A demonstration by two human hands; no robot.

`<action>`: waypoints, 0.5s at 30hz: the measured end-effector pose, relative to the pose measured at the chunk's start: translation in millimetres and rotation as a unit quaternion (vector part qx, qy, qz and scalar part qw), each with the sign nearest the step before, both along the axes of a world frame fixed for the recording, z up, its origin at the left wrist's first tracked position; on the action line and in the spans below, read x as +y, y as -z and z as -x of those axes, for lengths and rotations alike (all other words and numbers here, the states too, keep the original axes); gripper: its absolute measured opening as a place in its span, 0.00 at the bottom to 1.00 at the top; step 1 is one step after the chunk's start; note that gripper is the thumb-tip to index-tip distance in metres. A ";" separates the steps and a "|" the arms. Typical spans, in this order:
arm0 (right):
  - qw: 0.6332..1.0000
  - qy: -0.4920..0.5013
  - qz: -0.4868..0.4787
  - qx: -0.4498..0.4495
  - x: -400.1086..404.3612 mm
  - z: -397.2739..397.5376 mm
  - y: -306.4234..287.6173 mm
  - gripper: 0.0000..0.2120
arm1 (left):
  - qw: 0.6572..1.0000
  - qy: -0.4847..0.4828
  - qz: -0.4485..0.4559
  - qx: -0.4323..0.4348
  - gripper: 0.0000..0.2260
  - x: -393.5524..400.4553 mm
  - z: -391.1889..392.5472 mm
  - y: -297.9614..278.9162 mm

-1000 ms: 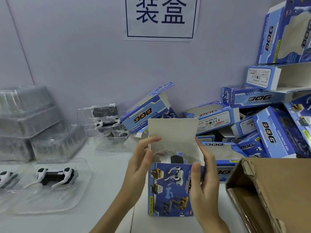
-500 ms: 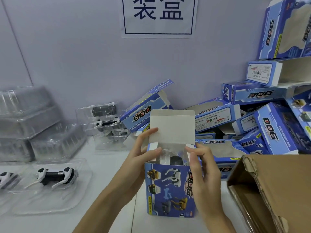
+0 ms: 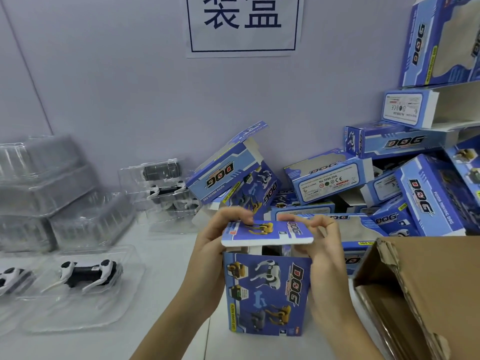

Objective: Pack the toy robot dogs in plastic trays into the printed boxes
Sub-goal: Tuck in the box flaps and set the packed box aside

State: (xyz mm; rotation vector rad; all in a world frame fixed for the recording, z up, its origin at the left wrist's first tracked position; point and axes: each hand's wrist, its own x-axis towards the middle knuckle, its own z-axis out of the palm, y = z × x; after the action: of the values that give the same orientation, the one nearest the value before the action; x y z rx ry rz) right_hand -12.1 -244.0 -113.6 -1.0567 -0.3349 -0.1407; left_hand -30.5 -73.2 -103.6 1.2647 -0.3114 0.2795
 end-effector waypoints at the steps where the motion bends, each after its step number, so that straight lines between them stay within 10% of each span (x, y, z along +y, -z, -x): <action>1: 0.999 -0.022 -0.030 0.006 -2.6 -1.1 -0.5 0.11 | 1.000 -0.011 -0.006 -0.011 0.08 -0.7 0.0 1.4; 7: 0.995 0.004 0.092 -0.046 -8.7 4.7 2.2 0.18 | 0.995 0.067 0.068 -0.023 0.20 6.0 2.2 9.0; 15: 0.995 -0.017 0.080 -0.051 -8.6 3.9 8.6 0.19 | 0.988 -0.038 -0.135 -0.069 0.15 9.1 6.0 4.1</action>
State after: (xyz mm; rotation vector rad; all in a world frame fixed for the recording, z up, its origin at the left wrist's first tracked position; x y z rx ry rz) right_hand -16.0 -252.6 -122.2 -1.2039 -0.4611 -0.1394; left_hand -36.5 -64.1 -107.7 1.5310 -0.4301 0.4013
